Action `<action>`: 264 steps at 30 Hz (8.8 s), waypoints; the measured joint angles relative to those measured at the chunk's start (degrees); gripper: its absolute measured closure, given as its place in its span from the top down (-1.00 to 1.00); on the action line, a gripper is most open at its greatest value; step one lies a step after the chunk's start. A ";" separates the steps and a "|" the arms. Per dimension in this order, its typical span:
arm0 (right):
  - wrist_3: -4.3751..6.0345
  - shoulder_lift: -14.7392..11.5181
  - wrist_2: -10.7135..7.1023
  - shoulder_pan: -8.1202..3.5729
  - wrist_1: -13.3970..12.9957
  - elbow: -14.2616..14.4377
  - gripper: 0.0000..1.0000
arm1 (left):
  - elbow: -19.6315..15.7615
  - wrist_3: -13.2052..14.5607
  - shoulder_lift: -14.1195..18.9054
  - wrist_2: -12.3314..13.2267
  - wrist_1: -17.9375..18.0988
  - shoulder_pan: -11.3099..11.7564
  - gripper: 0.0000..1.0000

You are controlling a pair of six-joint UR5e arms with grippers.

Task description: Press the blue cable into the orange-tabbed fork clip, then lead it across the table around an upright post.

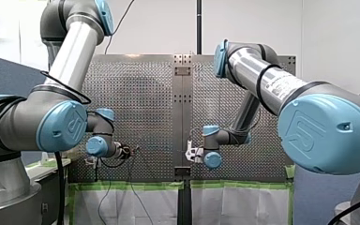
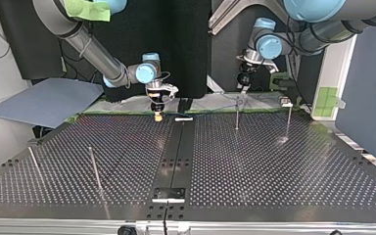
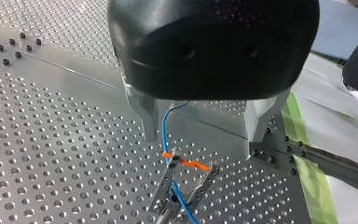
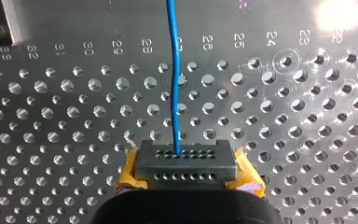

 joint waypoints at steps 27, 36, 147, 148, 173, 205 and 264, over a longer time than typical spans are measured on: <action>-0.22 0.09 -0.29 0.02 0.13 -0.01 -1.00 | 0.07 1.05 0.06 -0.14 0.15 -3.15 0.83; -0.22 0.15 -0.44 0.13 0.38 0.01 -1.00 | 0.78 -0.28 0.06 -0.90 2.77 -5.94 0.83; -0.22 0.48 -0.61 -0.18 0.62 0.03 -1.00 | 18.90 1.38 -9.24 -33.16 -6.81 -21.42 1.00; -0.22 0.48 -0.61 -0.18 0.62 0.03 -1.00 | 18.91 1.02 -9.22 -33.12 -6.50 -21.37 1.00; -0.22 0.52 -0.61 0.08 0.70 0.02 -1.00 | 21.43 0.62 -10.10 -31.21 -5.08 -19.53 1.00; -0.22 0.53 -0.61 -0.26 1.18 0.01 -1.00 | 28.16 -0.45 -13.77 -31.48 -7.51 -18.21 0.81; -1.77 -13.18 1.76 0.44 10.17 -1.11 -1.00 | 28.69 4.19 0.20 -31.94 -16.95 -20.92 -1.00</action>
